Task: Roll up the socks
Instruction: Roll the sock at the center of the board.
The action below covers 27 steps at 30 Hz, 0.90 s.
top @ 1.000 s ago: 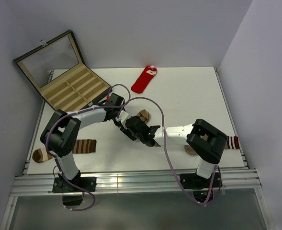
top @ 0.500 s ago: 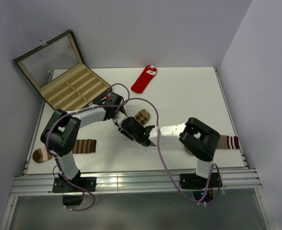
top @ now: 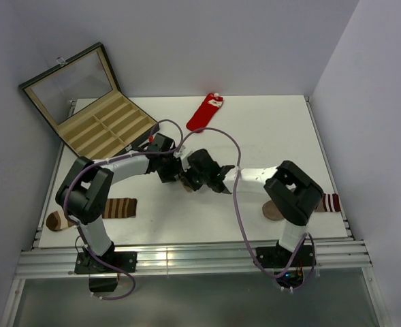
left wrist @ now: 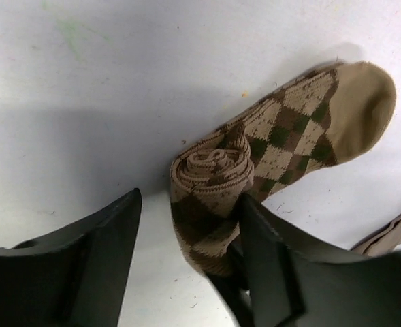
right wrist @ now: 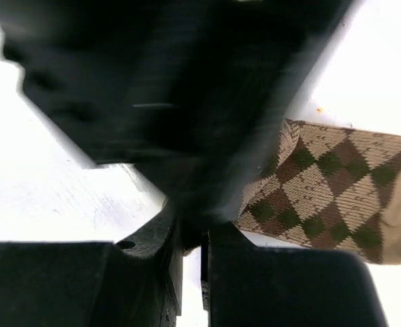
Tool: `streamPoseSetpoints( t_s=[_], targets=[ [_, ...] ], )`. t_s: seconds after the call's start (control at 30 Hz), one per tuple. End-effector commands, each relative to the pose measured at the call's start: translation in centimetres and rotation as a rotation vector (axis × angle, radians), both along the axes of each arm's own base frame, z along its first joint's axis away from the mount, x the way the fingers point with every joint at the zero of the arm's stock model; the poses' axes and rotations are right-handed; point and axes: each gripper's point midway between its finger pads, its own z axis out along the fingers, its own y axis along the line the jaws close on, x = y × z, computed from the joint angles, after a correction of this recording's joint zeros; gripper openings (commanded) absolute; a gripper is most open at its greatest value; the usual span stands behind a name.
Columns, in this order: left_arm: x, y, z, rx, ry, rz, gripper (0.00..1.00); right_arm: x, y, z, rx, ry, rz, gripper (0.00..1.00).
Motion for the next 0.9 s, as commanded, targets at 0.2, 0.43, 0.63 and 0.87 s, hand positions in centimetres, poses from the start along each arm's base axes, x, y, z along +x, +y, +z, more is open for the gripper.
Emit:
streamPoseSetpoints(
  t_s=[0.2, 0.43, 0.63, 0.87],
  targets=[
    [-0.7, 2.1, 0.5, 0.048, -0.032, 0.068, 0.84, -5.6, -1.4, -2.4, 0.181, 0.542, 0.153, 0.0],
    [-0.8, 3.7, 1.2, 0.005, -0.063, 0.162, 0.88, -5.4, -1.6, -1.8, 0.284, 0.725, 0.179, 0.0],
    [-0.6, 4.3, 2.1, -0.029, -0.117, 0.223, 0.88, -5.1, -1.4, -1.9, 0.301, 0.831, 0.193, 0.0],
    [-1.0, 3.5, 3.3, -0.13, -0.182, 0.203, 0.87, -4.9, -1.0, -2.8, 0.341, 0.945, 0.16, 0.0]
  ],
)
